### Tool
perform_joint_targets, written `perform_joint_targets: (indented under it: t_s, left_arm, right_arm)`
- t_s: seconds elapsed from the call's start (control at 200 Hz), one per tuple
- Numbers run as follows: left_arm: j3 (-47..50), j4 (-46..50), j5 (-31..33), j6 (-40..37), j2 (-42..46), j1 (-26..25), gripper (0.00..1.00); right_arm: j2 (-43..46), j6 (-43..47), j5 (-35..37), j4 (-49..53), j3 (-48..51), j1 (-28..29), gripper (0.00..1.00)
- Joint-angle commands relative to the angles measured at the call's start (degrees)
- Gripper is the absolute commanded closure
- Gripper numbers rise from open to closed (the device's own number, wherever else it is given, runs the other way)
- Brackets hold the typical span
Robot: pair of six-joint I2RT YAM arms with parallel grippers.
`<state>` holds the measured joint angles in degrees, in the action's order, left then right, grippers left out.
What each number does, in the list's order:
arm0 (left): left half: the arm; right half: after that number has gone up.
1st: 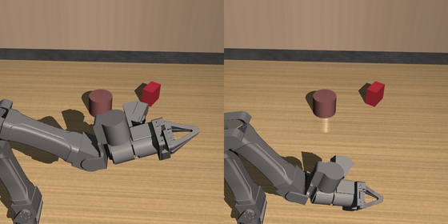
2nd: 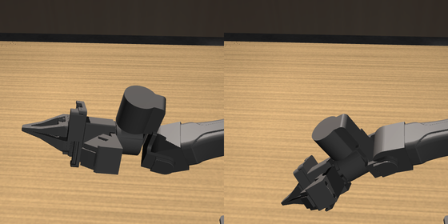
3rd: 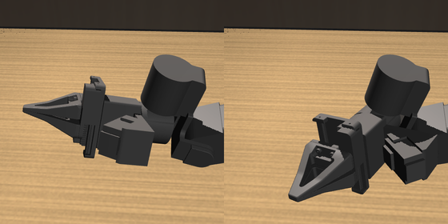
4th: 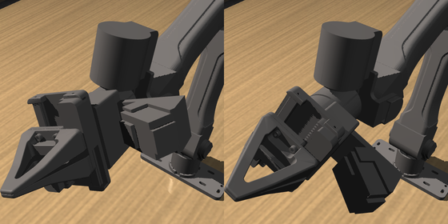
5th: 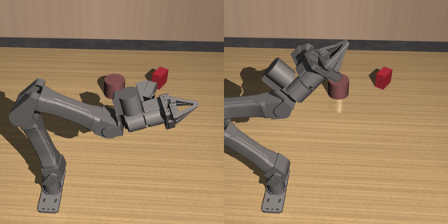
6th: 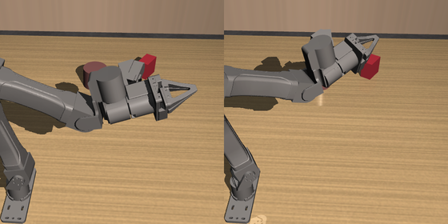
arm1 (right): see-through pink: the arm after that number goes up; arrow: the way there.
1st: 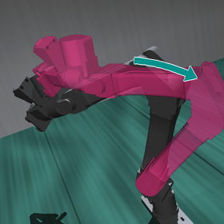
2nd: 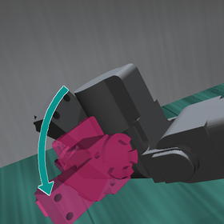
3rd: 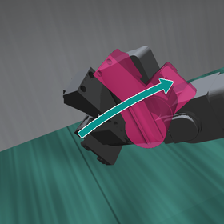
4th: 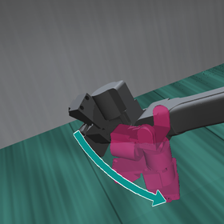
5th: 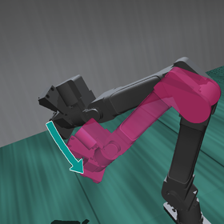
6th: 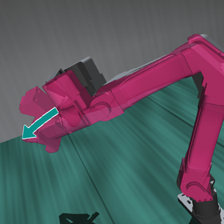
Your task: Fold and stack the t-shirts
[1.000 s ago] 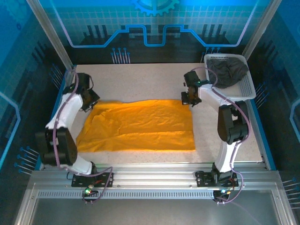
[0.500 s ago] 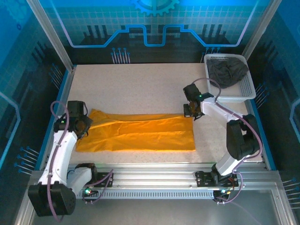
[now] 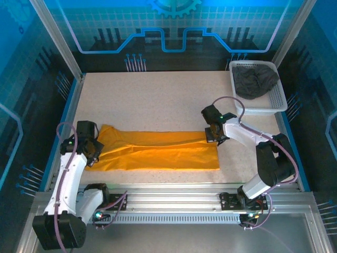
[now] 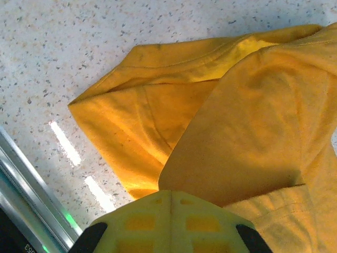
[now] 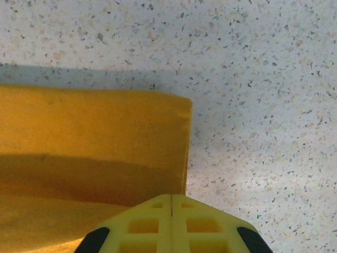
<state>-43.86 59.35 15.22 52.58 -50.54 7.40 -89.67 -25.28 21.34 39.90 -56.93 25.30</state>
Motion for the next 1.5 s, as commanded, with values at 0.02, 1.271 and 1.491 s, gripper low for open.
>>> perform_joint_targets:
  t_s: [0.02, 1.271, 1.491]
  left_arm:
    - [2.3, 3.5, -0.7, 2.5, 1.8, 0.5, 1.00]
    - [-16.5, -21.1, -22.2, -8.1, -32.1, 9.2, 0.44]
    - [-23.6, -20.7, -21.6, -19.4, -42.4, 10.9, 0.44]
  right_arm:
    - [0.8, -2.1, 2.3, 2.3, 0.6, 1.2, 1.00]
    - [-26.0, -7.4, -11.0, 15.9, -19.4, -4.0, 0.77]
    - [-31.3, -4.7, -6.3, 21.3, -27.1, -9.3, 0.77]
